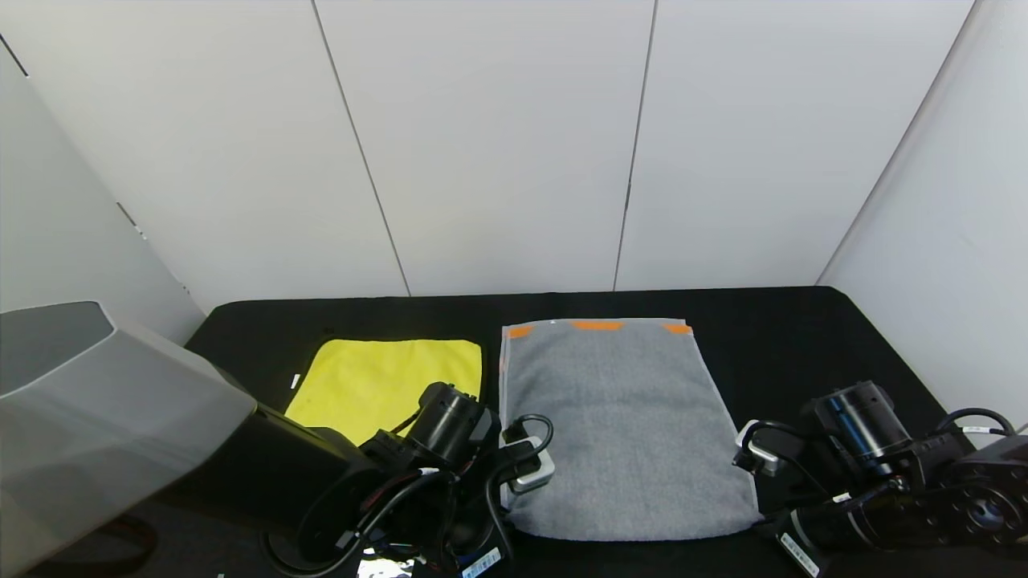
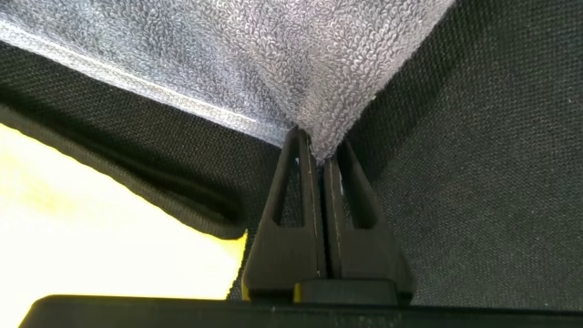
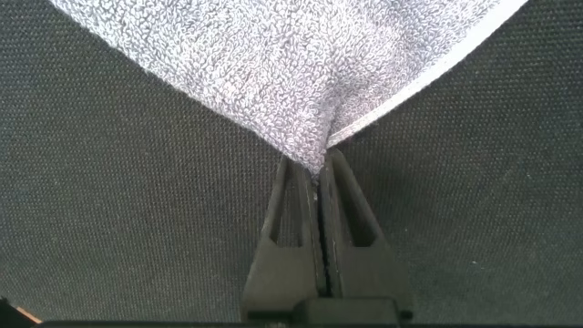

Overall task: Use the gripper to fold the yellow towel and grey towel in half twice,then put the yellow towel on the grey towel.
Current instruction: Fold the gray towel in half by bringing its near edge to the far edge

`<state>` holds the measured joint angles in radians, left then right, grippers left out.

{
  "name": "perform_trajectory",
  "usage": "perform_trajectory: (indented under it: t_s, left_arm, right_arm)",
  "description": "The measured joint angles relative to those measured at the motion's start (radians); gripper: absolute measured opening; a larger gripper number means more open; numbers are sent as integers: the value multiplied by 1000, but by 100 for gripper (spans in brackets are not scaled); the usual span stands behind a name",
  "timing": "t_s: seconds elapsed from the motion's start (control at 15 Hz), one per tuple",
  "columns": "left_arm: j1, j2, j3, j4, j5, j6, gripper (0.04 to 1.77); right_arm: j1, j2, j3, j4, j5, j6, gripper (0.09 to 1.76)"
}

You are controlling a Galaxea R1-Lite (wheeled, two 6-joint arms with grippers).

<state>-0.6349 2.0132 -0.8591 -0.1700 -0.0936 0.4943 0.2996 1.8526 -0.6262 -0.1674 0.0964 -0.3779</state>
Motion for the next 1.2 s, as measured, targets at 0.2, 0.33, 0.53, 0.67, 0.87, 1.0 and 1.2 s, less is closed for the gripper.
perform_trajectory:
  t_s: [0.2, 0.33, 0.53, 0.67, 0.87, 1.0, 1.2]
  left_arm:
    - [0, 0, 0, 0, -1, -1, 12]
    - [0, -1, 1, -1, -4, -3, 12]
    - [5, -9, 0, 1, -13, -4, 12]
    - [11, -20, -1, 1, -41, -8, 12]
    - [26, -39, -8, 1, -53, -25, 12]
    - [32, -51, -15, 0, -65, -52, 12]
    - [44, -62, -32, 0, -74, -89, 12]
  right_arm:
    - [-1, 0, 0, 0, 0, 1, 13]
    - [-1, -3, 1, 1, 1, 2, 13]
    - [-1, -12, -7, 5, 3, 47, 13]
    - [-1, -18, -15, 6, 3, 71, 13]
    - [-1, -35, -22, 5, 3, 105, 13]
    - [-1, -47, -37, 4, 5, 147, 13]
    - [-4, -60, -62, 4, 4, 201, 13]
